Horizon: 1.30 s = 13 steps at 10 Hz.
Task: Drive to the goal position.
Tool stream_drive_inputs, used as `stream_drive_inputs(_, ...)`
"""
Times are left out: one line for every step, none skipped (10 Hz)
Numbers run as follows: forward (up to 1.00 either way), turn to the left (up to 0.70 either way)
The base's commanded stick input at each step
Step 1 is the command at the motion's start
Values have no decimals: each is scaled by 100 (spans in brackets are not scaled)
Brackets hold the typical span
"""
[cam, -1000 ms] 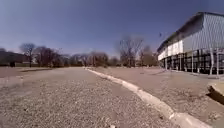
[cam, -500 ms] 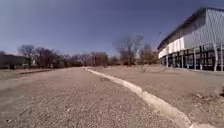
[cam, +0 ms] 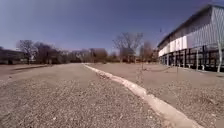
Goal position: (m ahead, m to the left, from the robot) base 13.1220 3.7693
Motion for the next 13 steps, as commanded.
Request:
stream_drive_inputs(70,0)
stream_drive_inputs(70,0)
stream_drive_inputs(70,0)
stream_drive_inputs(70,0)
stream_drive_inputs(70,0)
stream_drive_inputs(70,0)
stream_drive_inputs(70,0)
stream_drive_inputs(70,0)
stream_drive_inputs(70,0)
stream_drive_inputs(70,0)
stream_drive_inputs(70,0)
stream_drive_inputs(70,0)
stream_drive_inputs(70,0)
